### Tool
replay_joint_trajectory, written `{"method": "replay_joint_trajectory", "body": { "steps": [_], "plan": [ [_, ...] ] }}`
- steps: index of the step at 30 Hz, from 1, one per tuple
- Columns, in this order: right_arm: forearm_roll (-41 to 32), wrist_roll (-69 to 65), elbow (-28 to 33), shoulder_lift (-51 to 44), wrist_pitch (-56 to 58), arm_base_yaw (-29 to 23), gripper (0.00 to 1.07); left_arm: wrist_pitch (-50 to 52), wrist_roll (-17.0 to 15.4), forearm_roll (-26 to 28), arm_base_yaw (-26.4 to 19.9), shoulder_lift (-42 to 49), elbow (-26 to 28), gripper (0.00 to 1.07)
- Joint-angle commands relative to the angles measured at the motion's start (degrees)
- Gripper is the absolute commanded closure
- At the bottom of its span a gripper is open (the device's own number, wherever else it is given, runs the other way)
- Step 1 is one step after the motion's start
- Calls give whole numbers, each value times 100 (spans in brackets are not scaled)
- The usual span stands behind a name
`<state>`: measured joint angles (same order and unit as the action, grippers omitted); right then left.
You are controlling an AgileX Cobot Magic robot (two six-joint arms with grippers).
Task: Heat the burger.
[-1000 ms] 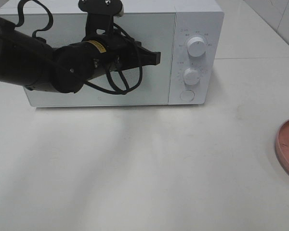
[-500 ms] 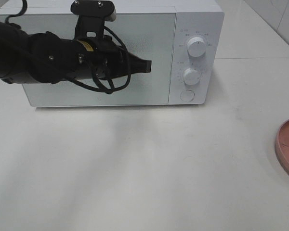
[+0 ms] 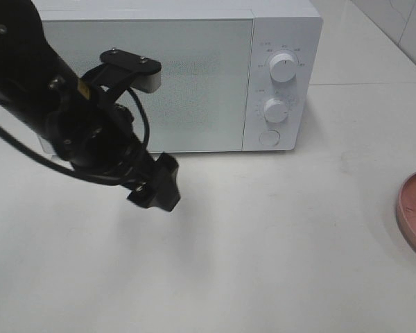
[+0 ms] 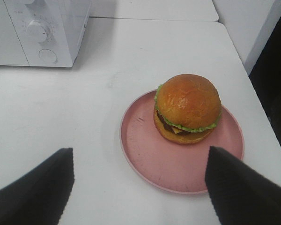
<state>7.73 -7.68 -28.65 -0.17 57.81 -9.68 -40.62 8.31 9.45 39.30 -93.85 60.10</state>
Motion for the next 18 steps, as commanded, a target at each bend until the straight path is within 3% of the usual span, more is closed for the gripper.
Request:
{"method": "replay_joint_trajectory", "body": {
  "steps": [1,3,8,10,11,12,13,14,16,18],
  "plan": [
    [23,63,0,-189,-63,29,32,-779,-590,-378,-86,281,-23,7],
    [23,63,0,-189,-63,29,32,-1077,-762,-453,-264,407,-23,7],
    [23,63,0,-189,-63,29,32,-1495,-745,-424,-837,630,-29,7],
    [23,63,0,-189,-63,29,32,-1748,-728,-430,-1444,825,-63,7],
    [23,63,0,-189,-63,29,32,-1748,-728,-430,-1444,825,-63,7],
    [23,63,0,-189,-63,29,32,-1885,-728,-424,-1856,974,-143,7],
    [23,63,0,-189,-63,29,32,-1885,-728,-424,-1856,974,-143,7],
    [23,63,0,-189,-63,29,32,-1988,-728,-430,-2332,1146,-321,7],
    [23,63,0,-189,-63,29,32,-2000,-728,-430,-2527,1220,-447,7],
    [23,63,0,-189,-63,29,32,-2005,-779,-378,-3157,1547,-877,7]
  ]
}}
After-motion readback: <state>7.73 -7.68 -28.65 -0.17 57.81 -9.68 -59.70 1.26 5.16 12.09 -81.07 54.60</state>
